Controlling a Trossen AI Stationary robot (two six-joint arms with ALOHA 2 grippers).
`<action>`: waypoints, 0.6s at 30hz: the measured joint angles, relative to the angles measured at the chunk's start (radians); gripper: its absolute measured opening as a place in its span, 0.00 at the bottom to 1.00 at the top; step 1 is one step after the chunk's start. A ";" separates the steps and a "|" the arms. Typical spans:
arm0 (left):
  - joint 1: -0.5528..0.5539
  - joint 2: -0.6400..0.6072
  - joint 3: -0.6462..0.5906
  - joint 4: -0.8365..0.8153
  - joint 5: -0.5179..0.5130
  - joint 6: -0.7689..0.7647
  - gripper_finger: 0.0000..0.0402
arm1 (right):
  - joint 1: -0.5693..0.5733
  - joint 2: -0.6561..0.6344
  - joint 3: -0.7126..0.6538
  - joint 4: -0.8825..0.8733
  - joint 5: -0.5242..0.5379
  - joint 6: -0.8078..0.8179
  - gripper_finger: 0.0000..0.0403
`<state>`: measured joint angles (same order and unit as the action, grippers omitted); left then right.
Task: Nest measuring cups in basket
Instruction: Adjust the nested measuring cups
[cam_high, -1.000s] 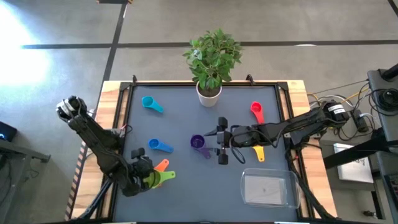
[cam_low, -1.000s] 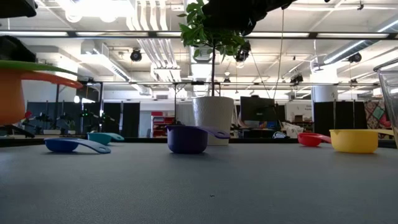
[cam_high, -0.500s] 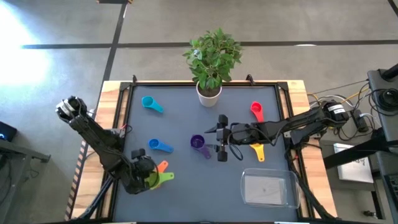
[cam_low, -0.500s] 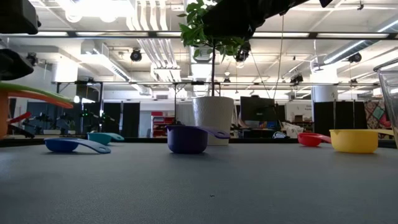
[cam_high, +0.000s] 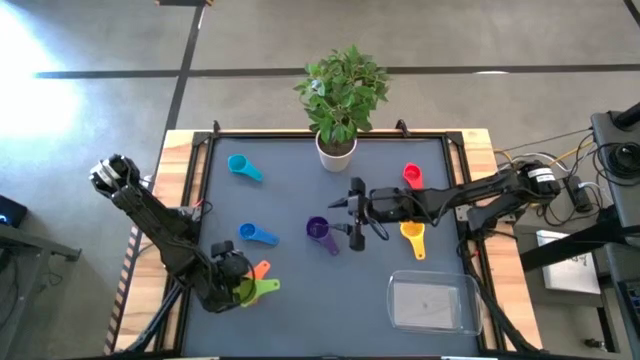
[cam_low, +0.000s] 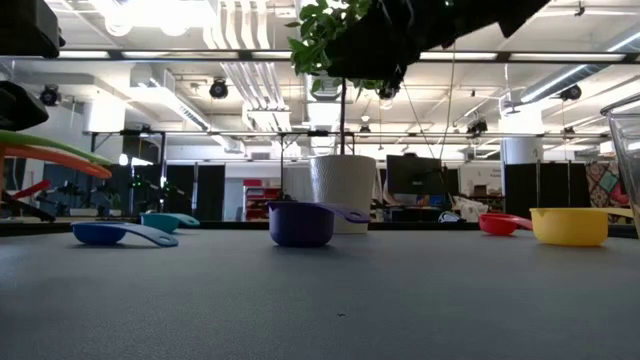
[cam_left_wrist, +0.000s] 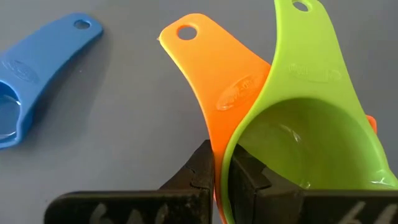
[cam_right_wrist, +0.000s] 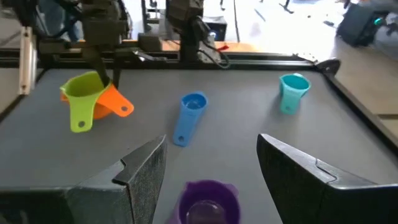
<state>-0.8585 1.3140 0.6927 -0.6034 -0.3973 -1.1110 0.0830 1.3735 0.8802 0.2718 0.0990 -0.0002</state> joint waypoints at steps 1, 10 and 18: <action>0.000 0.000 0.000 0.001 0.000 0.000 0.02 | -0.007 0.000 -0.011 0.019 -0.023 0.000 0.59; 0.002 0.000 -0.004 0.000 0.015 -0.020 0.02 | -0.062 0.000 -0.087 0.139 -0.109 0.026 0.59; 0.002 0.000 -0.010 -0.001 0.018 -0.024 0.02 | -0.070 -0.001 -0.087 0.139 -0.109 0.032 0.59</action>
<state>-0.8570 1.3140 0.6824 -0.6047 -0.3798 -1.1350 0.0132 1.3724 0.7937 0.4107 -0.0100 0.0322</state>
